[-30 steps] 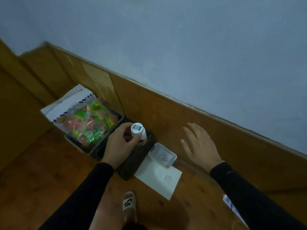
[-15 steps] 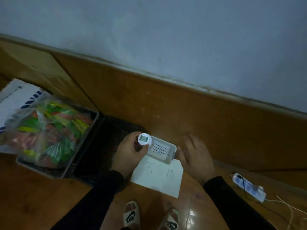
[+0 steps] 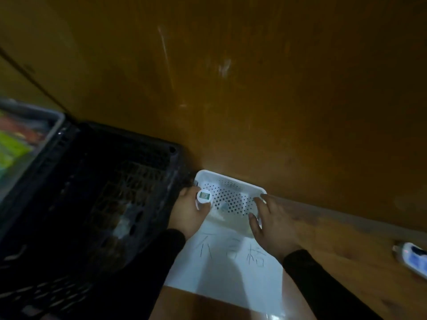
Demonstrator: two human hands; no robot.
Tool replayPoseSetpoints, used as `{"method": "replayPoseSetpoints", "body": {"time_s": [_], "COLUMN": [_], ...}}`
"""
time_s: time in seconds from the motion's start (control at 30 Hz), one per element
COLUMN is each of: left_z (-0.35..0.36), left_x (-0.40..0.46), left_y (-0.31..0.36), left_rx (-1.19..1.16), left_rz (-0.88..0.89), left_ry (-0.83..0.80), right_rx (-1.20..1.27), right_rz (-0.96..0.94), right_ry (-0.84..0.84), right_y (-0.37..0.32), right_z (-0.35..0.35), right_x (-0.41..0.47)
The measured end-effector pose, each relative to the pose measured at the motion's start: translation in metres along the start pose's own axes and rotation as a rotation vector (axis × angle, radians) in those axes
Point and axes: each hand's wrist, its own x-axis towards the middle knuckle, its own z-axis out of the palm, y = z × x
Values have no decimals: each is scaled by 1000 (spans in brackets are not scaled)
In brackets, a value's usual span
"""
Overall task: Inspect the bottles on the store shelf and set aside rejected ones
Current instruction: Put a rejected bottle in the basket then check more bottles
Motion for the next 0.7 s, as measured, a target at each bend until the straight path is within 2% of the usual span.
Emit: {"method": "replayPoseSetpoints", "body": {"time_s": [0.17, 0.33, 0.7], "left_z": [60, 96, 109], "left_x": [63, 92, 108], "left_y": [-34, -50, -51], "left_rx": [108, 151, 184], "left_rz": [31, 9, -43], "left_ry": [17, 86, 122], "right_rx": [-65, -127, -69], "right_rz": [70, 102, 107], "right_ry": [-3, 4, -18], "right_y": [31, 48, 52], "right_z": [68, 111, 123], "right_x": [49, 63, 62]}}
